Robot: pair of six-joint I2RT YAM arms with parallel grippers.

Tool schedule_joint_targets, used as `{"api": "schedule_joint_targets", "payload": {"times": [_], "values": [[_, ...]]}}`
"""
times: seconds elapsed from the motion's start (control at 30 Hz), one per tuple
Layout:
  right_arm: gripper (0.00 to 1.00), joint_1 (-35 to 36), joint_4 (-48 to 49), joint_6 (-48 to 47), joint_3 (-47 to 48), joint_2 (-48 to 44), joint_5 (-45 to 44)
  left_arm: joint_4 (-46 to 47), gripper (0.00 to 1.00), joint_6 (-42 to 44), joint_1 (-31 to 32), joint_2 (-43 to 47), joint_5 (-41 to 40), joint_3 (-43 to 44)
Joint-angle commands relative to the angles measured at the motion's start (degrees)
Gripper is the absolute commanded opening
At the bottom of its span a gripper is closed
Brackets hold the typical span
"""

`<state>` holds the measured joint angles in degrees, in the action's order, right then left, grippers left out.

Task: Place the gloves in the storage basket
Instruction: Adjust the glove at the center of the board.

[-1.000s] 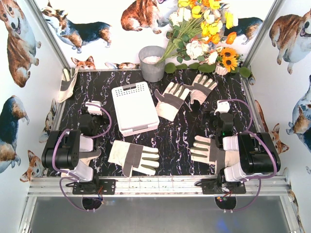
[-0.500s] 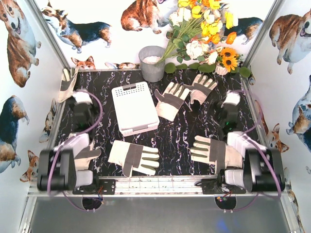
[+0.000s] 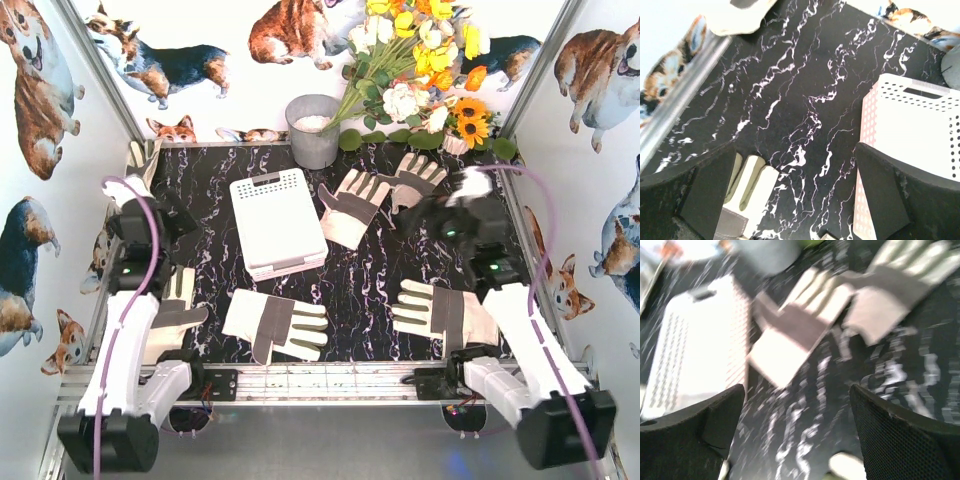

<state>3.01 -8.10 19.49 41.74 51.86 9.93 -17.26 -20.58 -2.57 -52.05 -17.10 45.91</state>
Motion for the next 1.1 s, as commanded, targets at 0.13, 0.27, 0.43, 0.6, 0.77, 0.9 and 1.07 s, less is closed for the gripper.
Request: {"api": "schedule_joint_targets", "payload": {"times": [0.13, 0.27, 0.43, 0.6, 0.77, 0.9, 1.07], "values": [[0.84, 24.7, -17.3, 4.8, 5.7, 1.3, 2.9, -18.0, 1.0, 8.0, -0.1, 7.5, -3.2, 8.8], [0.78, 32.7, -21.6, 13.0, 4.5, 2.8, 2.6, -12.8, 1.0, 11.0, -0.1, 12.3, -1.6, 3.0], [0.72, 38.0, -20.4, 25.0, -1.1, 2.4, 5.6, -8.4, 1.0, 12.2, -0.1, 14.7, -1.8, -2.1], [0.63, 41.1, -13.9, 33.1, -5.8, 6.0, 11.0, -8.2, 1.0, 12.9, -0.1, 14.7, 0.1, -2.1], [0.56, 41.1, -11.5, 36.0, -6.2, 11.6, 14.4, -9.7, 1.0, 11.5, -0.1, 11.9, 2.3, -2.1], [0.53, 41.1, -12.6, 34.6, -2.8, 18.2, 15.2, -9.2, 1.0, 11.0, -0.1, 9.2, 4.6, -1.9], [0.5, 42.3, -5.9, 38.8, -4.4, 26.2, 18.8, -9.2, 1.0, 10.2, -0.1, 7.3, 6.3, -1.4]]}}
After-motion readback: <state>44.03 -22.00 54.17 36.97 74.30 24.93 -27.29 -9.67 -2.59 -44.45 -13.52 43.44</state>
